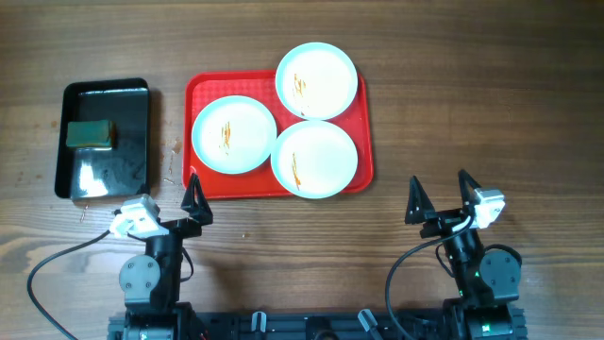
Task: Clean dirty plates on tray and stack at the side
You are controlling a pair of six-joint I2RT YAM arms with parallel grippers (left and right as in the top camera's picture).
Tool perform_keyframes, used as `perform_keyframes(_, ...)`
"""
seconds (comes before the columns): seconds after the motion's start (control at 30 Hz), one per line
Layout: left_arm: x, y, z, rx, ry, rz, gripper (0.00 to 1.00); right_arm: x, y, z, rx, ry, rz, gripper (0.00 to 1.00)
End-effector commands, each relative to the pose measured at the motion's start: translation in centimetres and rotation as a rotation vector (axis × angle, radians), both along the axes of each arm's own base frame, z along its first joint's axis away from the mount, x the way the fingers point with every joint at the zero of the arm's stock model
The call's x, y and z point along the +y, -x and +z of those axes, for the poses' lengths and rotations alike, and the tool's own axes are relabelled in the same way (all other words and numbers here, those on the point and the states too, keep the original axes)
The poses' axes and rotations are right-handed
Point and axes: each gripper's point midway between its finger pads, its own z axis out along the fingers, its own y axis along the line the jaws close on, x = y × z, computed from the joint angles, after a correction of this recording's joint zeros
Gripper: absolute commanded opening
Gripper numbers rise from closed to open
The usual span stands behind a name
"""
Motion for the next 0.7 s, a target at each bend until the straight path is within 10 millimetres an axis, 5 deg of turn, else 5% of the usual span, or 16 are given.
perform_keyframes(0.0,0.04,-0.05,-0.31,0.008,-0.024,0.003,1.00,0.22,0.09,0.20,-0.009,-0.009,0.014,1.00)
perform_keyframes(0.67,0.10,-0.04,-0.29,0.007,-0.025,0.007,1.00,-0.11,0.02,0.18,-0.015,0.024,-0.005,1.00)
